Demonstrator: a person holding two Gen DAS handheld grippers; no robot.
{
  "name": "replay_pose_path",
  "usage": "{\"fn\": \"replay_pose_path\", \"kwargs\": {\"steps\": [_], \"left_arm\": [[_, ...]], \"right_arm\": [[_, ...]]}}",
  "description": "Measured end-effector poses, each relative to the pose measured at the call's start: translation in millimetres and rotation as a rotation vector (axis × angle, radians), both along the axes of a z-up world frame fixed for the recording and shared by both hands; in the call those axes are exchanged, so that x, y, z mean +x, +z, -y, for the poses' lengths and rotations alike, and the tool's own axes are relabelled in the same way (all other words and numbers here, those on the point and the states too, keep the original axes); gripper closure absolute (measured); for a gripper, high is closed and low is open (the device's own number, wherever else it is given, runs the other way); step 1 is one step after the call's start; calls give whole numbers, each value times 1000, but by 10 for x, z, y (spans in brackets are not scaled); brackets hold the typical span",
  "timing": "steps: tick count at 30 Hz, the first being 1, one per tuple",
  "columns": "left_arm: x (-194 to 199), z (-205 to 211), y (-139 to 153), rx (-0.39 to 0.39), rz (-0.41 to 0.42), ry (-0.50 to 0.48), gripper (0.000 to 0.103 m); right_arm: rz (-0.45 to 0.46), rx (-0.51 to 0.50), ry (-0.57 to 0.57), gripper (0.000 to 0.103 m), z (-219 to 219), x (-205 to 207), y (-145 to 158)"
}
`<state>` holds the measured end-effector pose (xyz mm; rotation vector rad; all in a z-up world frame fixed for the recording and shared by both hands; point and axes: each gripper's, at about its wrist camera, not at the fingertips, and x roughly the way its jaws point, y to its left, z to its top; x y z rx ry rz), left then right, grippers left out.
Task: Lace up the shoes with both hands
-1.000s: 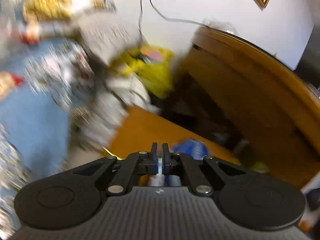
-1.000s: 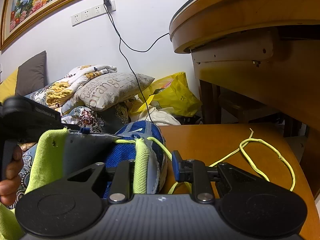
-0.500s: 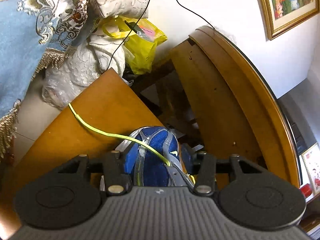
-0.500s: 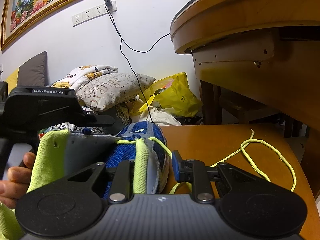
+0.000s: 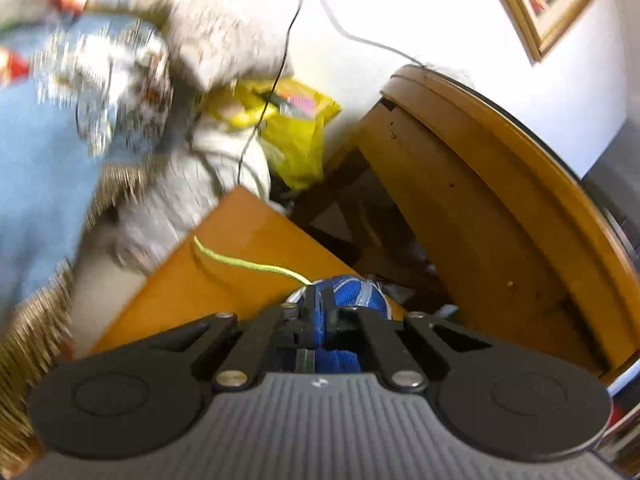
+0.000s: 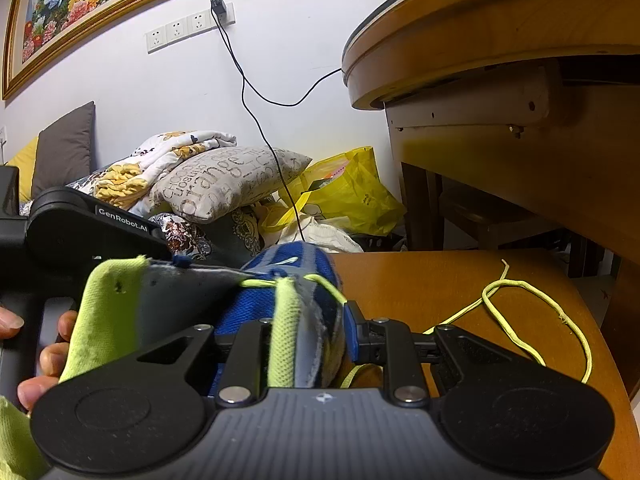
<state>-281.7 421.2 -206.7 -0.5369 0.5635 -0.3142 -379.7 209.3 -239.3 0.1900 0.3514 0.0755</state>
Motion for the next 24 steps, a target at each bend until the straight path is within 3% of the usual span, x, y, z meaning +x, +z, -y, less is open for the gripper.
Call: {"fn": "replay_pose_path", "kwargs": {"steps": [3,5,11,13,15,17,24], "left_arm": [[-115,93,107,210,113,117,102],[-139,70,142,218,131,118,102],[43,-135,56,-123,-49,-123,99],[90,-129,3,-165,-94,-149,96],[127,-130,-56,-209,-125,-164,71],[138,-137,-95,-262,-148,-176,66],[175,-120,-239,-383,-163,-167,65]], "right_arm": [[2,-4,-2,78,-2,-9,-1],[-3,1,-8,78,8,-4,-4],[-4,1,-6,78,5,0,-7],[-5,2,-5,78,6,0,-8],[-5,2,-5,78,4,0,-8],[-5,2,-3,78,4,4,-8],[-1,-2,-2,78,-22,-12,-13]]}}
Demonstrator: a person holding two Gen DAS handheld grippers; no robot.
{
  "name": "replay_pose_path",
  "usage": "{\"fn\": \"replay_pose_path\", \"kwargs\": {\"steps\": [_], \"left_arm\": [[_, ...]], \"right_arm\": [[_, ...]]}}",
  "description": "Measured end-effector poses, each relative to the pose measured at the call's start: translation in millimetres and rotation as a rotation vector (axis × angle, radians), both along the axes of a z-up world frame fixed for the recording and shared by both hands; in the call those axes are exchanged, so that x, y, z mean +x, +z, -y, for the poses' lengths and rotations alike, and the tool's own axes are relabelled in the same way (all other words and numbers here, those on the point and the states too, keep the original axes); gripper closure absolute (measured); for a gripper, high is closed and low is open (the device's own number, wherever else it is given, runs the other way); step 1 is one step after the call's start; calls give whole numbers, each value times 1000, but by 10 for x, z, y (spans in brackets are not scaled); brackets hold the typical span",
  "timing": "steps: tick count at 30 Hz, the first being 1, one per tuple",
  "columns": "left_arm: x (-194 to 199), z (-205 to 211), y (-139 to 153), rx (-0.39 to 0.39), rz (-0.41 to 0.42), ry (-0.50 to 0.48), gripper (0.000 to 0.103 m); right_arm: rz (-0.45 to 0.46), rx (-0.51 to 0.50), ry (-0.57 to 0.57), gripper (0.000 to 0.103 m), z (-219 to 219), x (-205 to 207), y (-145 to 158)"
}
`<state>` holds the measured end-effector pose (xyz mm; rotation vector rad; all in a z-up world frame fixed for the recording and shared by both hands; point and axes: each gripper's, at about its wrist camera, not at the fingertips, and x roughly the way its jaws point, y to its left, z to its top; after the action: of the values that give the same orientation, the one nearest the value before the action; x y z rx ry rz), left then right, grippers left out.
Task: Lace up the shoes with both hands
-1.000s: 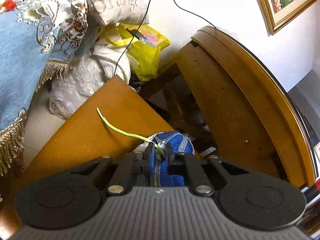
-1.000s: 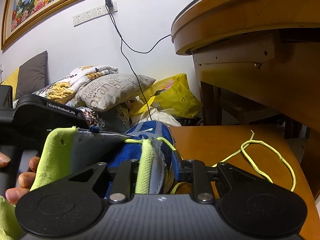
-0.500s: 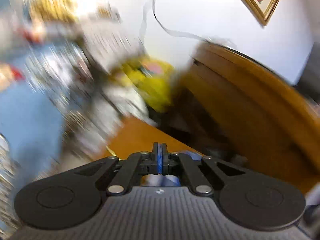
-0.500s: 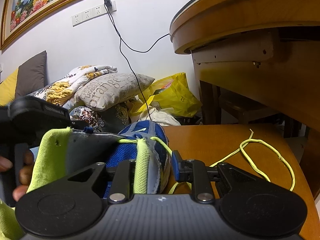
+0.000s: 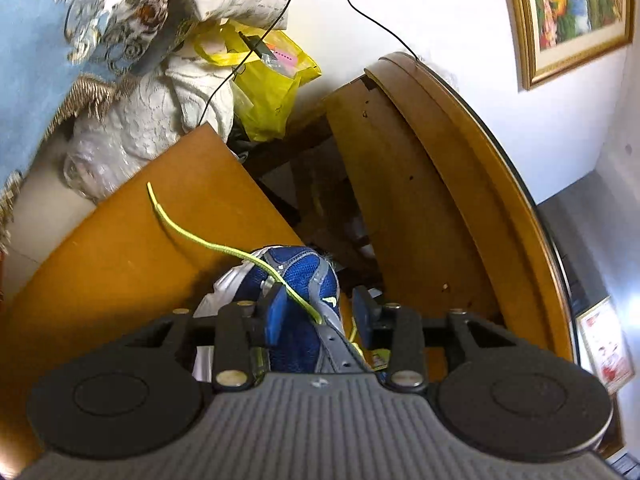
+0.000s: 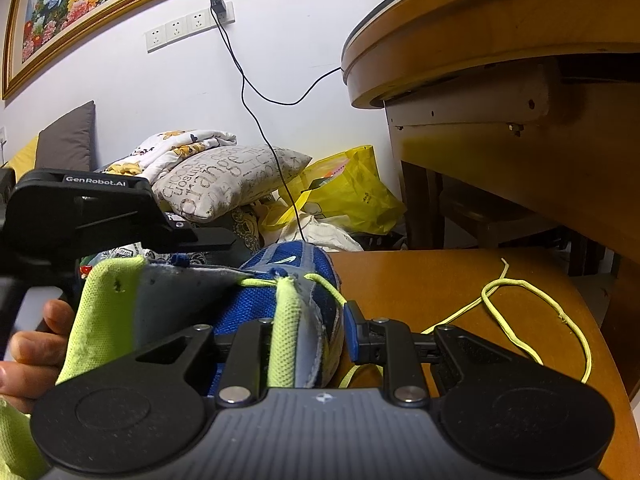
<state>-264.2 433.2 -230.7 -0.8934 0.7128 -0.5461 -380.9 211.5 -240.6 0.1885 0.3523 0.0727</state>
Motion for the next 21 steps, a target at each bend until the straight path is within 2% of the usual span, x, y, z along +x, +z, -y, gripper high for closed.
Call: {"fn": "replay_pose_path", "kwargs": {"steps": [4,7,9,12,14,17,19,21], "left_arm": [[42,-7,-72,-60,-24,-3,73],[64,-24,-99,-74,-37,-8,82],[66,-18,-100,-67,-37,-10,93],[59,-18,-97,-61,-31,-13,101],[38,-16,-82,-47,-22,-8,101],[-8,11,6,36,22,12,102],[-60,61,97,123,75,31,102],[-138,130,198,241,145,78,102]], "right_arm": [[6,-10,1,79,-29,-14,4],[5,-10,-2,79,-9,6,10],[7,-18,0,78,34,51,28],[12,-26,2,78,50,79,28],[11,-25,5,78,65,96,26],[9,-22,5,78,90,130,21],[7,-19,3,78,119,159,19],[6,-18,0,78,131,181,17]]}}
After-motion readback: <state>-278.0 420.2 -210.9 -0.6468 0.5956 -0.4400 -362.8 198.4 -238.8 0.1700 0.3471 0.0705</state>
